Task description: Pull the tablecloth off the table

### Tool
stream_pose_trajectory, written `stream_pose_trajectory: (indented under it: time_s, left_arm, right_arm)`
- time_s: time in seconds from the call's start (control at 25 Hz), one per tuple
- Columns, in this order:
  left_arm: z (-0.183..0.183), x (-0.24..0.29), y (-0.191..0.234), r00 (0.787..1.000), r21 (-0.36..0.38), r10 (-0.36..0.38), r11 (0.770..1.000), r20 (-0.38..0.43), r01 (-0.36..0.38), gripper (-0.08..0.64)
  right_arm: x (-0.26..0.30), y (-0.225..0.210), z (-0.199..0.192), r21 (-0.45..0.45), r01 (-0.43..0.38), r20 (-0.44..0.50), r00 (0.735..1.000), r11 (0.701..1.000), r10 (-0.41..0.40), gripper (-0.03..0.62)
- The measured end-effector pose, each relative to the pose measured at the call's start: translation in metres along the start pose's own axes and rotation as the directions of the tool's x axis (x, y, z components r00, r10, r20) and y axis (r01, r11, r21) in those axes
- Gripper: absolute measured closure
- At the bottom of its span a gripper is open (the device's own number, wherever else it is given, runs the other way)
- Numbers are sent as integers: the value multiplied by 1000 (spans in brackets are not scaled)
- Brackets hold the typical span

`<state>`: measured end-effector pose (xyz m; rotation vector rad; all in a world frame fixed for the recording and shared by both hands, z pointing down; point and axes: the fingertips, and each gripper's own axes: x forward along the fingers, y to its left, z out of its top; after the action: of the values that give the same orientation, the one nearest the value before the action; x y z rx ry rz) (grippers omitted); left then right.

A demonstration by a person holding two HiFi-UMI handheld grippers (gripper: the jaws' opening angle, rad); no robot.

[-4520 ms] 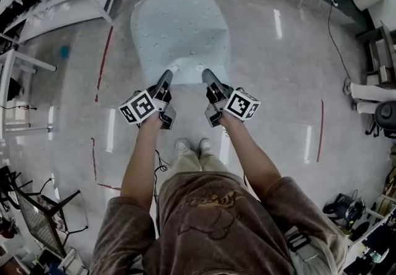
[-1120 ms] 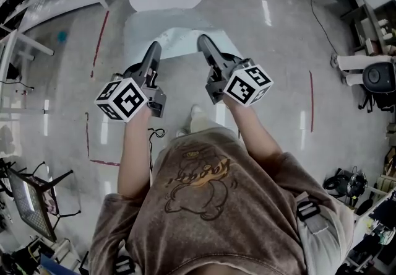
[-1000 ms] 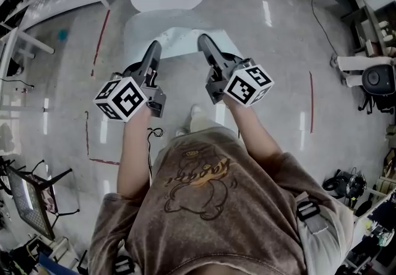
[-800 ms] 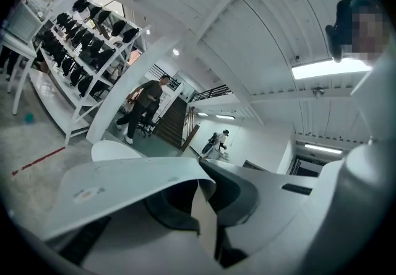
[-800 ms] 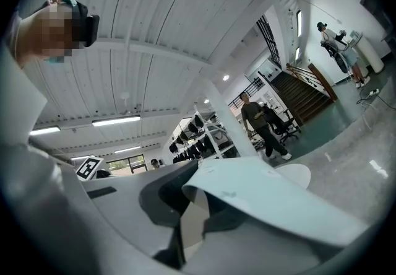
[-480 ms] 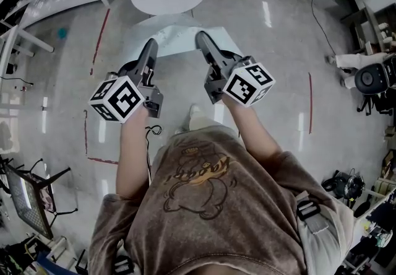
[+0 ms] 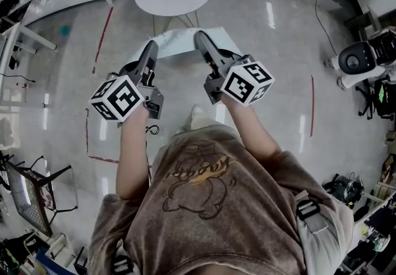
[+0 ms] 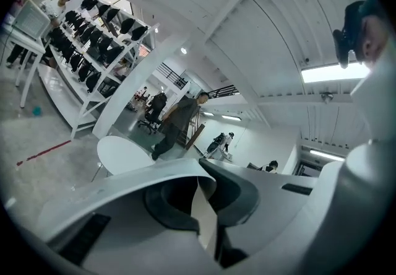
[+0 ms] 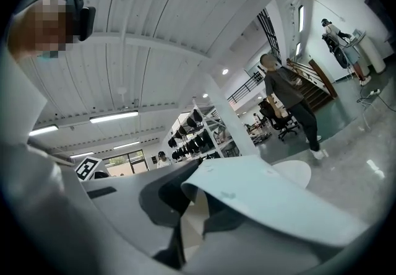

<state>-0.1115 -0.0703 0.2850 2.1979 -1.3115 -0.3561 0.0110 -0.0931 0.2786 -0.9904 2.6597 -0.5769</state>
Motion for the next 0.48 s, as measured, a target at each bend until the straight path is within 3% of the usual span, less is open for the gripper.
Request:
stream_pose_trajectory:
  time_s: [0.2, 0.48]
  left_arm:
    - [5, 18, 5, 999, -40, -36, 999, 16, 36, 538]
    - [9, 48, 17, 1000, -41, -20, 999, 8, 20, 538]
  right_arm:
    - [10, -20, -1, 22, 16, -17, 1000, 1000, -16, 561]
    - [27, -52, -2, 62, 10, -44, 999, 998, -7, 557]
